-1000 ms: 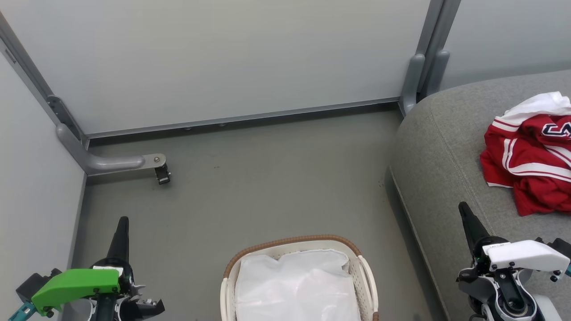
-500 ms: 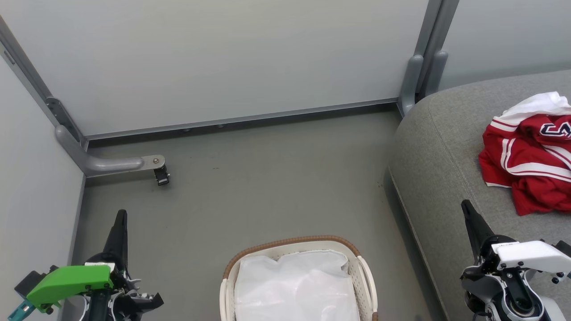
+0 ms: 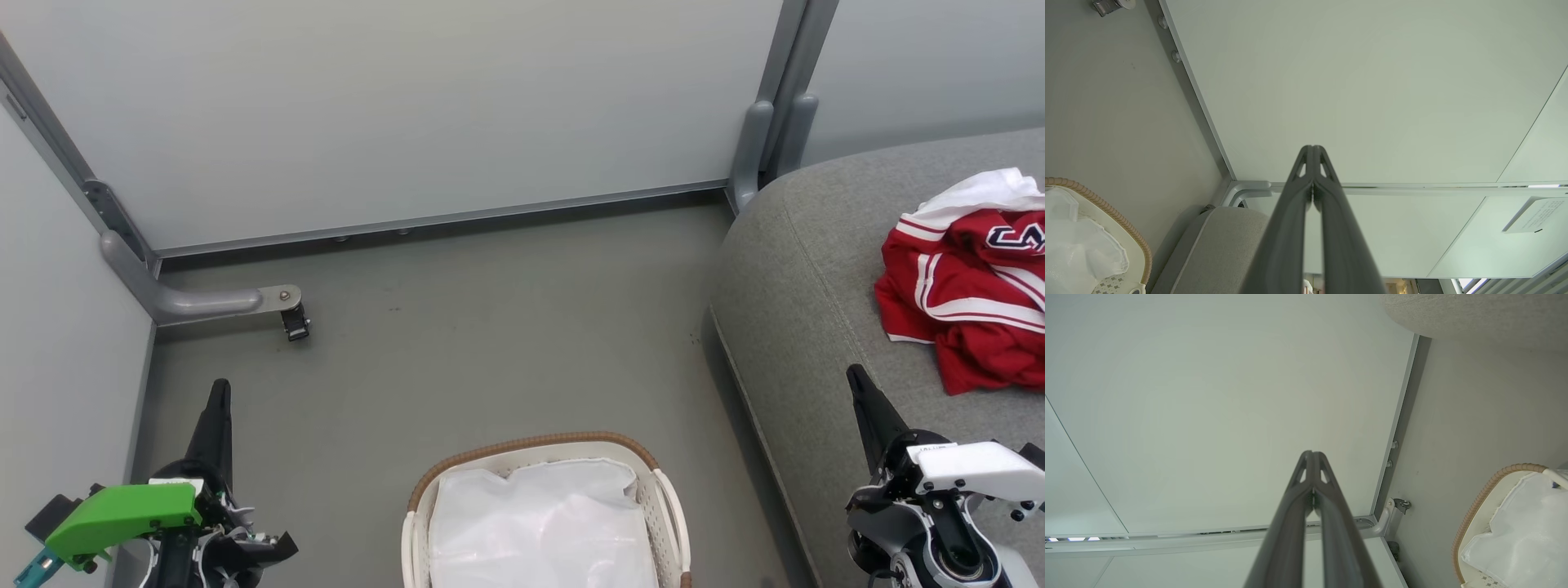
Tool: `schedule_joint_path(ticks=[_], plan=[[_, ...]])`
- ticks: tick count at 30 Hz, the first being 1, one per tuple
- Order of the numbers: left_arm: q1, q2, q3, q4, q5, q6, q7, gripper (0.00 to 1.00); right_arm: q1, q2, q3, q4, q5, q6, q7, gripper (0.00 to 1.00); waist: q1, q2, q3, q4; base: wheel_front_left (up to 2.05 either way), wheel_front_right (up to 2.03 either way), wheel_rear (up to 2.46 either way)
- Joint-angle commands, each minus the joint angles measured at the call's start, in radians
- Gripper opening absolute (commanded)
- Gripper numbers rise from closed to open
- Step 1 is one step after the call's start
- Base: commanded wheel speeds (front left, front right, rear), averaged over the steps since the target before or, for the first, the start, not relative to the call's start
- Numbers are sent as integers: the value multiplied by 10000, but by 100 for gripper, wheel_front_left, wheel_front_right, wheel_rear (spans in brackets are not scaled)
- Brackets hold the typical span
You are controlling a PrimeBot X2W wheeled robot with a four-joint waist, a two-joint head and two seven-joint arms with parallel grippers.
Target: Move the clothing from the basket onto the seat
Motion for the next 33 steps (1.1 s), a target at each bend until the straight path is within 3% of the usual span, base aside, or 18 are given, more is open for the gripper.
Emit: schedule_joint_path(ticks=[1,33], plan=[[-137,69,25,-31,-37,-40,45,0,92,-59,-23,-30,29,-1,30,0,0,43,0,1,0,0,0],[-133,69,22,-32,-39,-40,42,0,92,-59,-18,-31,32,0,27,0,0,43,0,1,0,0,0]])
